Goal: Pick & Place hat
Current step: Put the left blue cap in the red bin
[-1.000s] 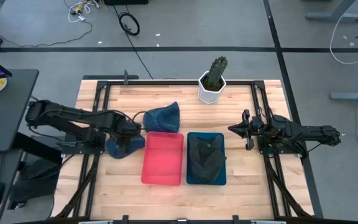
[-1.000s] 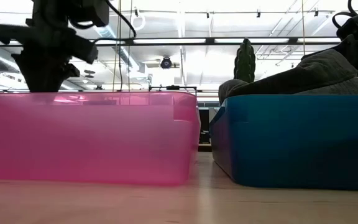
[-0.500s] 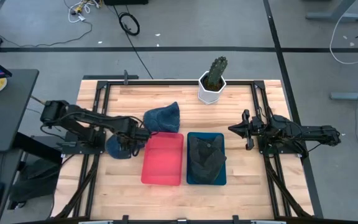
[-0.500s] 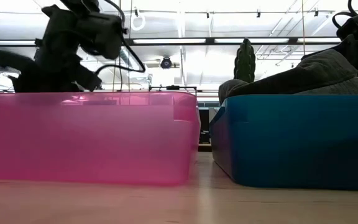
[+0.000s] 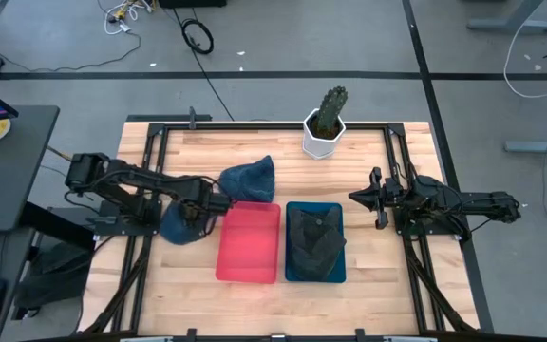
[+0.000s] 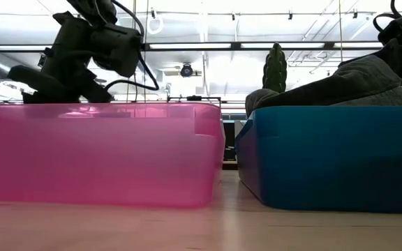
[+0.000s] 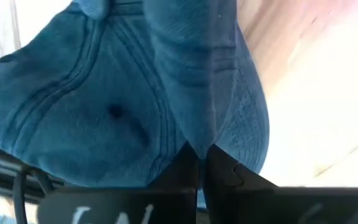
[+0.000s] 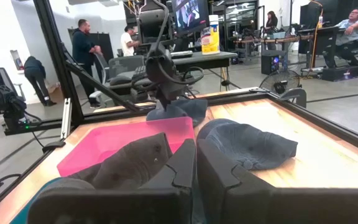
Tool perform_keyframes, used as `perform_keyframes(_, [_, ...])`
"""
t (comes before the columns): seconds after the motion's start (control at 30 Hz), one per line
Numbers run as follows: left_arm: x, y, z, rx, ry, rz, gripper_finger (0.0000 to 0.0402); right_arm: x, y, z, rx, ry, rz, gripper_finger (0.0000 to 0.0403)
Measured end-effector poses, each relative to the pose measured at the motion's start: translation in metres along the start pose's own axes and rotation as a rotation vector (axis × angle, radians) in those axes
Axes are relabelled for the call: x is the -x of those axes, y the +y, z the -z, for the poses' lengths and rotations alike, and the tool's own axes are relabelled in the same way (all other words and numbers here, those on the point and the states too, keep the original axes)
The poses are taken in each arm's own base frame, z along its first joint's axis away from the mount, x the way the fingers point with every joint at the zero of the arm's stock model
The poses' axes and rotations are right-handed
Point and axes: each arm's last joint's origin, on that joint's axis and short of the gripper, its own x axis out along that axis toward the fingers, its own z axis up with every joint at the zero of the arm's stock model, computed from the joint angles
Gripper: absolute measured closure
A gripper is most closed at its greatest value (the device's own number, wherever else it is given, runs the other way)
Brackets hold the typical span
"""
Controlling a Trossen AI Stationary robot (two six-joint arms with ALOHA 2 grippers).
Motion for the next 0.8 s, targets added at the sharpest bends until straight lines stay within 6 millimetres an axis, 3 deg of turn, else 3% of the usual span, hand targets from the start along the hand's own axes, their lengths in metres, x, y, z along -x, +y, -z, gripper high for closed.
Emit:
perform_keyframes(0.17, [0.006, 0.002, 0.006, 0.064, 0.001, 0.012, 0.0398, 0.0, 0.0, 0.0, 0.0, 0.0, 0.0, 0.0382])
perform_keyframes(0.27, [0.022, 0.001, 0.008, 0.096, -0.042, 0.031, 0.0398, 0.0, 0.0, 0.0, 0.0, 0.0, 0.0, 0.0382])
perform_keyframes(0.63, [0.126, -0.014, 0.014, 0.145, -0.435, 0.202, 0.0399, 0.0, 0.0, 0.0, 0.0, 0.0, 0.0, 0.0382])
perform_keyframes(0.8, [0.155, -0.032, 0.01, 0.117, -0.639, 0.335, 0.04, 0.0, 0.0, 0.0, 0.0, 0.0, 0.0, 0.0382])
